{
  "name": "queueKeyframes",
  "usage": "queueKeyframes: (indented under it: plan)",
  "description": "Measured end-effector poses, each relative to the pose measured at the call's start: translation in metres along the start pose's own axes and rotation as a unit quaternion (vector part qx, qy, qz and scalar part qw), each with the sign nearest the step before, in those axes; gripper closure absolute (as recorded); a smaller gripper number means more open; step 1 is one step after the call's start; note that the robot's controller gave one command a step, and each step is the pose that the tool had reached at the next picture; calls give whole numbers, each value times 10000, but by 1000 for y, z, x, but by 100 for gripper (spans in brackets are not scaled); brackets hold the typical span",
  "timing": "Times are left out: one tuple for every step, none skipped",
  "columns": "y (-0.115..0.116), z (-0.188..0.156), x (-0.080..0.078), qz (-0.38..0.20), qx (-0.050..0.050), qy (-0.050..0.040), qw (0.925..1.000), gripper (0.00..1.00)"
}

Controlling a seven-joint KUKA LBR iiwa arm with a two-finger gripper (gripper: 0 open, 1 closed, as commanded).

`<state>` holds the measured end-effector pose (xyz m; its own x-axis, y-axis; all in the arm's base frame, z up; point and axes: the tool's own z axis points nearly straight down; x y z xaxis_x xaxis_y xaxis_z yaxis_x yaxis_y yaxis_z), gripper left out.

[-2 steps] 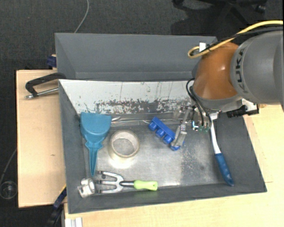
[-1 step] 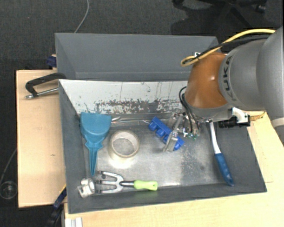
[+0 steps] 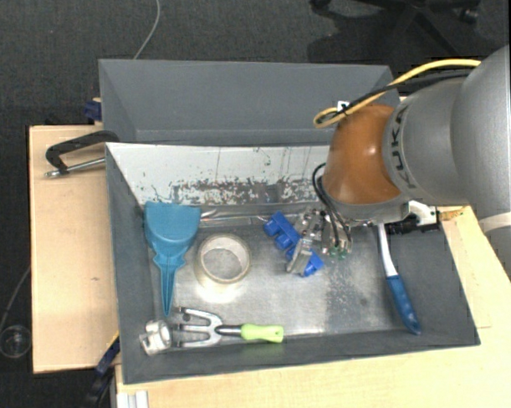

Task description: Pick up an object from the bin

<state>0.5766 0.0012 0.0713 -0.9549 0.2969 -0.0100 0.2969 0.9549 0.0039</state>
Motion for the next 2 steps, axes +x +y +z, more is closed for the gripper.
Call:
queueKeyframes:
  plan:
    - [0,0,0,-2,1,0,10000,100]
    - [0,-9,1,1,0,11,10000,100]
